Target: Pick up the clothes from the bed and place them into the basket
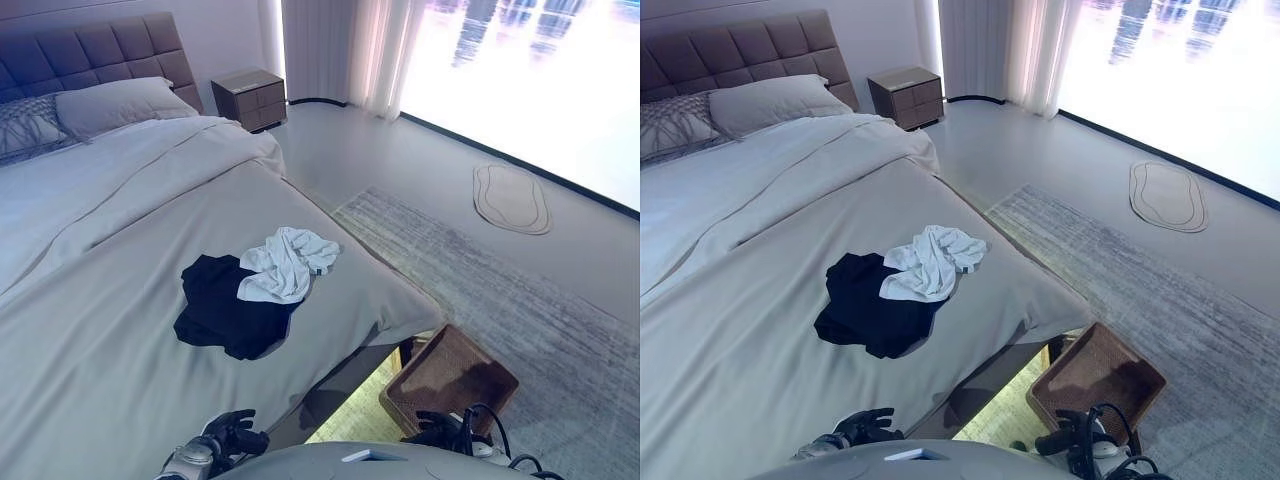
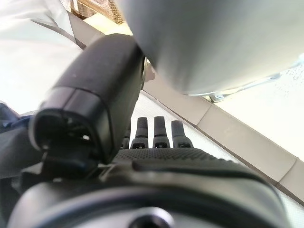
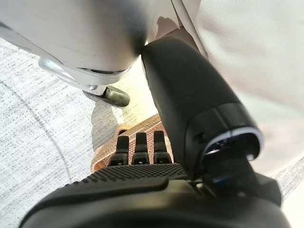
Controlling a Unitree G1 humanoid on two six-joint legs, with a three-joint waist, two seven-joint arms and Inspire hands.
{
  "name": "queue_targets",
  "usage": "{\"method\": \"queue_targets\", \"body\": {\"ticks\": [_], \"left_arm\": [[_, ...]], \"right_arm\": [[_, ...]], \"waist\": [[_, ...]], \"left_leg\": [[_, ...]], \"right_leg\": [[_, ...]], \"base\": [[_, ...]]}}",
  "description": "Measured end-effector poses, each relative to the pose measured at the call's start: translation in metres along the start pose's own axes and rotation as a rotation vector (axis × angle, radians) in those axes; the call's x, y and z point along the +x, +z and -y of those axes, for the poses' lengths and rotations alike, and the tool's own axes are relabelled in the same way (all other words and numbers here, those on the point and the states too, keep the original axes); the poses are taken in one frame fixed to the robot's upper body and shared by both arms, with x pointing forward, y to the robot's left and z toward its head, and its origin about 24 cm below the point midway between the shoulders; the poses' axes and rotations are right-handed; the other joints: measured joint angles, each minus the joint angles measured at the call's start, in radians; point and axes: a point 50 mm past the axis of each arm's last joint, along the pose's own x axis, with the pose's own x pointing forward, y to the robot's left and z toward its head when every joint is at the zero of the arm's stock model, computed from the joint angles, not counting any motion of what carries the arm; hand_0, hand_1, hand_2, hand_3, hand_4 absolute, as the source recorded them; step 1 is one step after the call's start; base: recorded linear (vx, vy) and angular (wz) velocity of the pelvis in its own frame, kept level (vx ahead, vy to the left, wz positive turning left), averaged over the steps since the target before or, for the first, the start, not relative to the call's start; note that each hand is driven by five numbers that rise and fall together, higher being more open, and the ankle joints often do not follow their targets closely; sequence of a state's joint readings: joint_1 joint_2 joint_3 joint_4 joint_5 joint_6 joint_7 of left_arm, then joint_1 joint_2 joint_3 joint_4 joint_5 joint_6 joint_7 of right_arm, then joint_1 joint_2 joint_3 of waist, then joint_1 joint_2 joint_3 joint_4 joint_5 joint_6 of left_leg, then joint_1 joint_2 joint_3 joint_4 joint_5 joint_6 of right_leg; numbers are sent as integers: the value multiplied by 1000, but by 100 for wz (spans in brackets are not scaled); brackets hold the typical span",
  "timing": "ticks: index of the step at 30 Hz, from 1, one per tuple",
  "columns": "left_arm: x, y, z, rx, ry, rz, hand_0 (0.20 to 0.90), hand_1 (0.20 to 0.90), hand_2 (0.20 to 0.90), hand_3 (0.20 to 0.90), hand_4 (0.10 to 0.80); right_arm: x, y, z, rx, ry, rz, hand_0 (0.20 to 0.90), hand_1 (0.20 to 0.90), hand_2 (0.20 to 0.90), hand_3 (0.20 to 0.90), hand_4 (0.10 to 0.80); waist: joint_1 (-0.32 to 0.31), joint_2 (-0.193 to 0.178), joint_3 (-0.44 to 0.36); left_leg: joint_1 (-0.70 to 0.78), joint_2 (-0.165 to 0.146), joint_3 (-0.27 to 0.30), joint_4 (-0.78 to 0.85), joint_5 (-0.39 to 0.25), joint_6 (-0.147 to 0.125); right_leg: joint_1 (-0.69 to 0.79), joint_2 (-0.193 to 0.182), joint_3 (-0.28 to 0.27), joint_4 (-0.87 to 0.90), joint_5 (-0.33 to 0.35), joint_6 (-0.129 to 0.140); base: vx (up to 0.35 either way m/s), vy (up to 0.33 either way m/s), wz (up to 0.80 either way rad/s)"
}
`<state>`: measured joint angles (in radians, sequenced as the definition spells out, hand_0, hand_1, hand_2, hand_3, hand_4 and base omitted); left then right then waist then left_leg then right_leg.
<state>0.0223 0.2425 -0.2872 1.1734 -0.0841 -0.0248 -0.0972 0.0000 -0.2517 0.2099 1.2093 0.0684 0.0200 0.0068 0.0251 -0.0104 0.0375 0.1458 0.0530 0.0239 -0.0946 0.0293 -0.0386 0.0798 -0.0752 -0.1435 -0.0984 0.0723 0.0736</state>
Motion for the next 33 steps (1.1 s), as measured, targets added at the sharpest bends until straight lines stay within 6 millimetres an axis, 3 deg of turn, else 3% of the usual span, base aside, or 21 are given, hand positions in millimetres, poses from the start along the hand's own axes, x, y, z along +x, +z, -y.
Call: {"method": "queue_targets", "body": {"ticks": [6,8,11,15,20,23,25,30,33], "left_arm": [[0,1,2,5,-3,3,900,900,900,900,800],[0,0,2,5,-3,3,900,900,900,900,800],[0,1,2,6,8,20,900,900,900,900,800],[-1,3,2,8,25,55,900,900,900,900,800],[-1,15,-3,30,49,115,900,900,900,900,800],[0,38,-12,65,75,192,900,900,900,900,800],[-1,64,-20,62,97,268,900,900,900,900,800],[-8,120,-29,34,109,444,900,900,900,900,800],[-15,144,-43,38,154,512,900,900,900,900,800]], "right_arm": [[0,-1,3,136,-63,-3,900,900,900,900,800],[-1,14,10,186,-141,61,900,900,900,900,800],[-7,49,21,196,-231,209,900,900,900,900,800],[-33,124,48,-2,-366,534,900,900,900,900,800],[-58,193,82,-167,-494,711,900,900,900,900,800],[-69,229,97,-266,-580,749,900,900,900,900,800],[-84,258,105,-316,-652,809,900,900,900,900,800],[-140,328,107,-373,-817,1051,900,900,900,900,800],[-180,365,101,-430,-940,1186,900,900,900,900,800]], "waist": [[1,6,2],[0,8,17],[1,6,32],[28,-1,50],[75,-14,71],[106,-33,117],[144,-53,181],[237,-65,347],[282,-101,409]], "left_leg": [[1,1,-1,0,0,0],[4,-1,-1,0,0,0],[11,-1,0,0,0,-1],[4,-3,-9,0,-1,-3],[-43,-16,-53,2,12,-6],[-127,-26,-100,44,31,-8],[-208,-33,-139,102,33,-11],[-325,-40,-204,193,23,-26],[-387,-43,-229,236,12,-36]], "right_leg": [[2,1,-3,0,0,0],[6,1,-3,0,0,0],[13,0,-2,0,0,0],[12,-5,-11,0,0,0],[-10,-14,-53,3,1,3],[-49,-18,-103,5,3,6],[-85,-19,-136,6,21,-2],[-128,-15,-201,15,31,-12],[-170,-16,-223,33,31,-12]], "base": [[46,-8,1],[52,18,0],[55,58,0],[50,104,7],[4,89,26],[-151,-21,50],[-82,-33,56],[-37,-8,38],[-41,64,24]]}}
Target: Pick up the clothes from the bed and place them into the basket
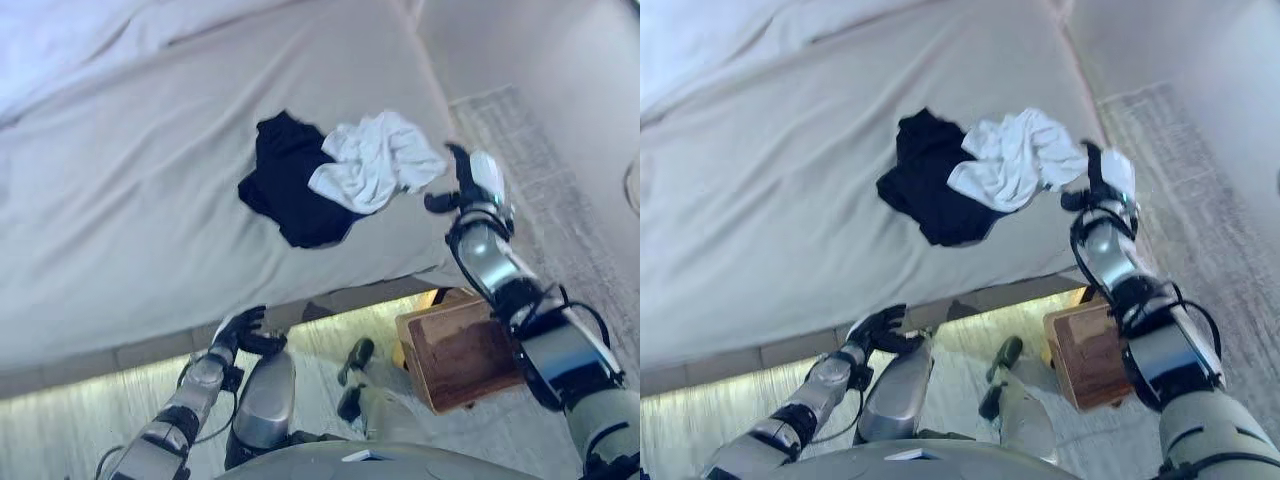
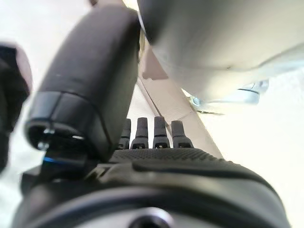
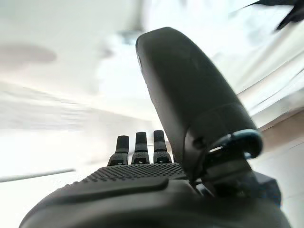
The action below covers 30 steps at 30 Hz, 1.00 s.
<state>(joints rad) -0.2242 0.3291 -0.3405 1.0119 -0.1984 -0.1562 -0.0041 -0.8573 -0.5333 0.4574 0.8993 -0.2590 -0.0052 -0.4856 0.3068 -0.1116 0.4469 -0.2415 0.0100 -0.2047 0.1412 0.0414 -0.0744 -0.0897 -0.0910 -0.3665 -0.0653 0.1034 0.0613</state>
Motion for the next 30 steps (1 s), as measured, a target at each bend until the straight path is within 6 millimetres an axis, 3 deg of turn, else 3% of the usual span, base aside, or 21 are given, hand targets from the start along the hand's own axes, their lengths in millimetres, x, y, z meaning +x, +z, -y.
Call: {"method": "queue_targets", "body": {"ticks": [4,10,13,17,18,19,20,24,28,30], "left_arm": [[4,13,-12,-8,35,33,900,900,900,900,800],[0,3,-23,-10,63,-4,900,900,900,900,800],[-4,-3,-31,-15,83,-21,900,900,900,900,800],[-6,-4,-27,-35,73,-8,900,900,900,900,800],[-6,-3,-26,-41,69,0,900,900,900,900,800],[-6,-2,-26,-43,66,7,900,900,900,900,800],[-6,-2,-25,-44,64,9,900,900,900,900,800],[-6,2,-25,-45,61,25,900,900,900,900,800],[-5,4,-21,-41,53,37,900,900,900,900,800],[-6,1,-21,-31,65,28,900,900,900,900,800]], "right_arm": [[26,27,26,-32,-94,7,900,900,900,900,800],[36,12,38,-20,-107,-147,900,900,900,900,800],[39,11,38,-5,-49,-188,900,900,900,900,800],[39,7,32,45,79,-243,900,900,900,900,800],[39,6,31,54,125,-266,799,799,799,782,682],[39,6,31,49,158,-281,458,458,458,384,284],[40,6,31,45,183,-291,300,300,300,200,100],[54,17,60,119,144,-300,300,300,300,200,100],[58,30,70,143,19,-233,300,300,300,200,100],[58,64,78,180,-132,-78,300,300,300,200,100]], "waist": [[29,-8,57],[83,-11,67],[92,-13,68],[91,-13,68],[91,-13,68],[92,-17,70],[92,-18,70],[83,-28,75],[75,-32,76],[65,-37,79]], "left_leg": [[-47,-17,-15,51,-8,-12],[-154,-50,-32,121,-15,-9],[-237,-56,-46,156,-30,-9],[-314,-64,-65,165,-24,-3],[-329,-64,-67,163,-20,-1],[-338,-65,-67,160,-19,-2],[-343,-65,-67,153,-14,-5],[-339,-64,-64,113,17,-1],[-321,-60,-48,98,28,2],[-299,-51,-11,95,33,10]], "right_leg": [[-31,-22,0,38,-2,2],[-118,-53,-5,93,-6,8],[-185,-52,-10,110,-13,18],[-252,-53,-9,121,-16,14],[-264,-53,-8,120,-16,14],[-274,-53,-4,120,-16,14],[-280,-53,-4,119,-16,15],[-289,-53,-1,103,-13,19],[-284,-52,12,97,2,19],[-278,-48,50,86,23,14]], "base": [[-52,77,17],[-28,43,12],[-48,34,10],[-38,12,13],[-19,-7,17],[-6,-15,13],[-14,-23,9],[-6,-3,1],[-33,16,-11],[-19,13,-44]]}}
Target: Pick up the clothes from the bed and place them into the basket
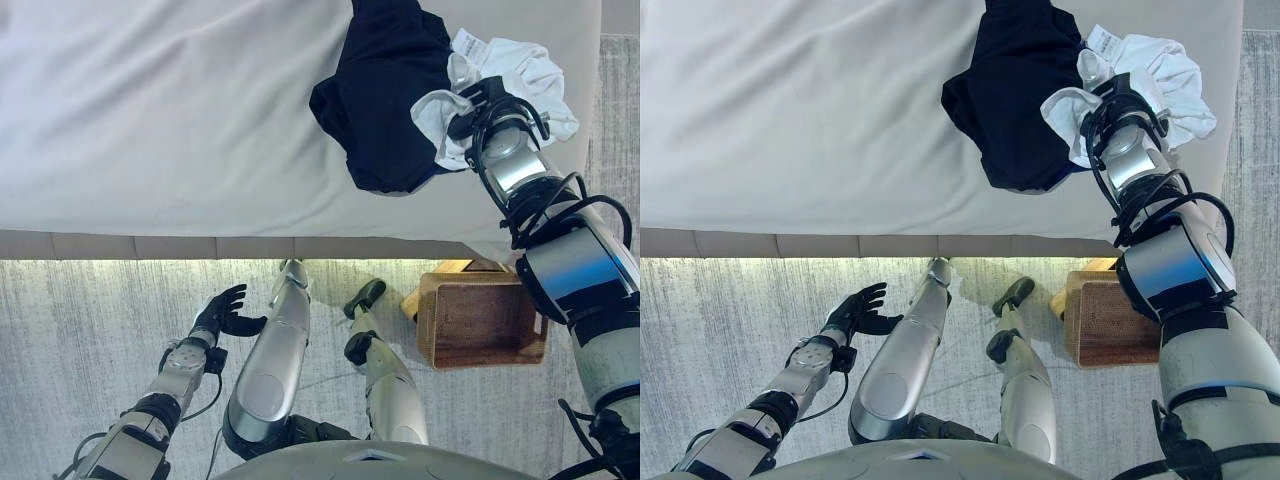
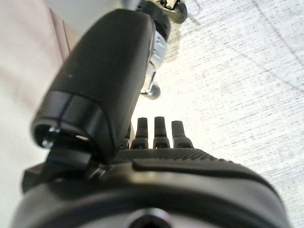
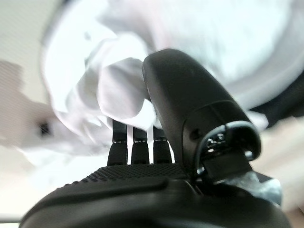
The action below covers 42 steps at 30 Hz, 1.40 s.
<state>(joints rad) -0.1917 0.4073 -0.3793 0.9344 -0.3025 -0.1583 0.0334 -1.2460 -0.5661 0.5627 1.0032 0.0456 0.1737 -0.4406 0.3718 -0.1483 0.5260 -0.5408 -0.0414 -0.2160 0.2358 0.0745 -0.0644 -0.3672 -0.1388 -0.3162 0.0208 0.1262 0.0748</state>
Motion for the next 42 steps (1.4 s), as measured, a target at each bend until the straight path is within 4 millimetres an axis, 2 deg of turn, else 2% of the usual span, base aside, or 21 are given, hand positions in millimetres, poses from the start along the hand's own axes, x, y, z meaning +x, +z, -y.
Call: {"method": "queue_targets", "body": {"ticks": [1,2,3,4,5,7,8,15,22,24,27,29,32,34,38,41,42], "left_arm": [[-1,-2,-2,4,13,-7,900,900,900,900,800],[-1,-3,-3,7,17,-10,900,900,900,900,800],[-2,-7,-5,20,32,-27,900,900,900,900,800],[-2,-9,-6,28,35,-35,900,900,900,900,800],[-4,-14,-7,40,42,-53,900,900,900,900,800],[-5,-18,-9,48,48,-67,900,900,900,900,800],[-6,-19,-12,70,51,-79,900,900,900,900,800],[-9,-29,-18,115,64,-149,900,900,900,900,800],[-15,-42,-20,176,60,-221,900,900,900,900,800],[-16,-46,-20,187,56,-251,900,900,900,900,800],[-21,-58,-11,182,25,-287,900,900,900,900,800],[-22,-60,-6,173,13,-293,900,900,900,900,800],[-20,-59,14,141,-37,-285,900,900,900,900,800],[-21,-61,29,133,-89,-287,900,900,900,900,800],[-27,-72,41,128,-140,-324,900,900,900,900,800],[-34,-84,41,127,-148,-369,900,900,900,900,800],[-35,-87,40,127,-147,-381,900,900,900,900,800]], "right_arm": [[-3,17,2,18,-56,85,300,300,300,200,100],[-4,24,3,20,-86,124,300,300,300,200,100],[-10,42,8,25,-174,229,300,300,300,200,100],[-12,47,10,25,-201,257,300,300,300,200,100],[-17,58,19,27,-289,334,300,300,300,200,100],[-21,67,36,32,-393,410,300,300,300,200,100],[-24,71,54,36,-486,457,300,300,300,200,100],[-40,64,132,119,-805,529,300,300,300,200,100],[-54,40,167,153,-951,518,300,300,300,200,100],[-55,35,171,167,-958,499,300,300,300,200,100],[-62,20,170,167,-960,480,300,300,300,200,100],[-63,15,168,157,-945,474,300,300,300,200,100],[-63,2,162,133,-900,445,300,300,300,200,100],[-62,-5,157,122,-813,419,300,300,300,200,100],[-58,-26,144,53,-601,341,300,300,300,200,100],[-53,-63,126,2,-398,173,300,300,300,200,100],[-54,-80,119,-14,-326,94,300,300,300,200,100]], "waist": [[-6,-3,3],[-12,-5,3],[-25,-7,5],[-27,-8,5],[-42,-9,5],[-46,-12,7],[-57,-13,7],[-134,-16,5],[-221,-15,-7],[-241,-14,-7],[-278,-8,-88],[-294,8,-129],[-304,44,-209],[-328,60,-246],[-356,58,-308],[-370,52,-333],[-377,53,-338]], "left_leg": [[15,5,17,0,0,0],[25,7,21,0,-3,1],[61,8,36,-1,-11,3],[78,8,44,-1,-16,6],[122,13,58,-2,-33,7],[164,21,79,-5,-43,14],[195,20,87,-17,-45,15],[301,22,138,-38,-74,34],[382,24,185,-59,-81,48],[421,24,198,-72,-82,47],[441,25,218,-107,-87,45],[459,24,231,-125,-83,51],[508,24,243,-170,-79,55],[556,26,253,-202,-76,58],[587,30,282,-231,-72,59],[617,37,303,-253,-69,58],[621,39,306,-262,-66,56]], "right_leg": [[11,3,9,-7,10,0],[17,3,12,-8,11,-2],[46,6,31,-10,11,-2],[58,7,36,-13,11,-2],[101,10,49,-24,11,-2],[130,12,64,-24,11,-2],[152,12,72,-25,11,-2],[227,10,125,-33,11,-2],[281,12,176,-61,1,4],[304,14,196,-62,8,1],[300,14,221,-74,5,-2],[305,15,230,-72,9,2],[321,18,254,-73,10,0],[349,21,260,-79,9,1],[361,26,286,-95,8,1],[375,35,305,-108,8,1],[373,37,308,-109,7,3]], "base": [[-6,-3,-37],[-5,-7,-38],[-5,-10,-28],[25,-16,-34],[50,-26,-31],[63,-28,-30],[73,-31,-21],[82,-40,-20],[44,-79,-23],[40,-37,-24],[53,-25,-24],[64,-22,-18],[63,-58,-23],[37,-60,-18],[10,-46,-25],[5,-47,-19],[14,-72,-12]]}}
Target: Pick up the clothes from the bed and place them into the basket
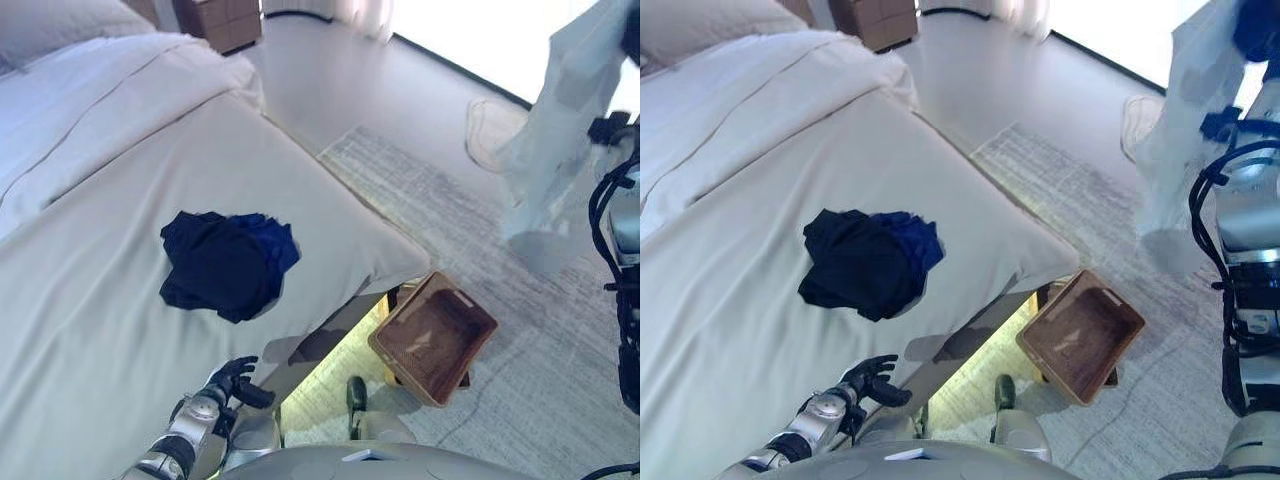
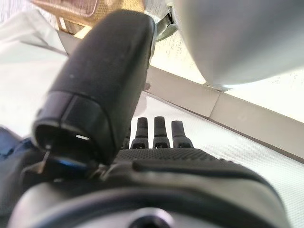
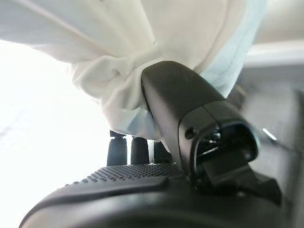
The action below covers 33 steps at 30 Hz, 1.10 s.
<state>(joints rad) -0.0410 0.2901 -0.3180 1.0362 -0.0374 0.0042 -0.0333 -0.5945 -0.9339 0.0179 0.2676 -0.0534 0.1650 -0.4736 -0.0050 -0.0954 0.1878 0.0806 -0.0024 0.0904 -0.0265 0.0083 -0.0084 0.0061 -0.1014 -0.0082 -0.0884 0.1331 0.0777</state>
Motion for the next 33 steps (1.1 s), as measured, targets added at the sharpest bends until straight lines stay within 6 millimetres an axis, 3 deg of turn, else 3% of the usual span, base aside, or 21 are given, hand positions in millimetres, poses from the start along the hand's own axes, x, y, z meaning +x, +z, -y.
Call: {"method": "queue_targets", "body": {"ticks": [3,9,13,21,26,27,28,33], "left_arm": [[-1,-7,-1,1,1,-22,900,900,900,900,800],[-2,-8,0,9,-4,-20,900,900,900,900,800],[-1,-6,4,23,-18,-4,900,900,900,900,800],[2,19,1,34,-5,78,900,900,900,900,800],[4,46,0,38,-9,173,900,900,900,900,800],[5,50,0,28,-10,184,900,900,900,900,800],[5,53,-1,24,-10,194,900,900,900,900,800],[5,91,2,43,-35,325,900,900,900,900,800]], "right_arm": [[-15,-34,-12,-71,130,-136,300,300,300,200,100],[-72,-100,-44,-152,331,-447,300,300,300,200,100],[-91,-112,-52,-156,375,-507,300,300,300,200,100],[-106,-102,-80,-156,490,-429,300,300,300,200,100],[-100,-112,-88,-201,497,-474,300,300,300,200,100],[-99,-113,-88,-203,496,-481,827,827,827,815,715],[-98,-112,-90,-202,492,-481,900,900,900,900,800],[-67,-112,-91,-269,448,-555,900,900,900,900,800]], "waist": [[-5,3,-1],[-13,12,2],[-32,52,25],[-44,137,119],[-40,185,177],[-34,193,183],[-24,204,193],[-7,271,258]], "left_leg": [[3,4,6,-7,6,-3],[13,12,21,-28,17,-9],[10,12,24,-51,30,-4],[-25,18,17,-52,42,-9],[-75,18,-5,-52,62,-12],[-79,17,-5,-54,62,-12],[-86,18,-3,-50,69,-12],[-159,15,-12,-32,83,-25]], "right_leg": [[-3,5,8,-3,0,0],[-9,13,20,-3,0,0],[-23,10,23,-3,1,0],[-57,17,16,-2,12,0],[-95,11,-7,-2,14,-3],[-101,12,-7,-2,14,-3],[-110,11,-7,3,14,-3],[-186,5,-13,40,14,-3]], "base": [[3,-62,-8],[-70,-87,-7],[-124,-50,-3],[-113,-32,2],[-82,-13,13],[-108,3,5],[-162,0,-1],[-139,-38,5]]}}
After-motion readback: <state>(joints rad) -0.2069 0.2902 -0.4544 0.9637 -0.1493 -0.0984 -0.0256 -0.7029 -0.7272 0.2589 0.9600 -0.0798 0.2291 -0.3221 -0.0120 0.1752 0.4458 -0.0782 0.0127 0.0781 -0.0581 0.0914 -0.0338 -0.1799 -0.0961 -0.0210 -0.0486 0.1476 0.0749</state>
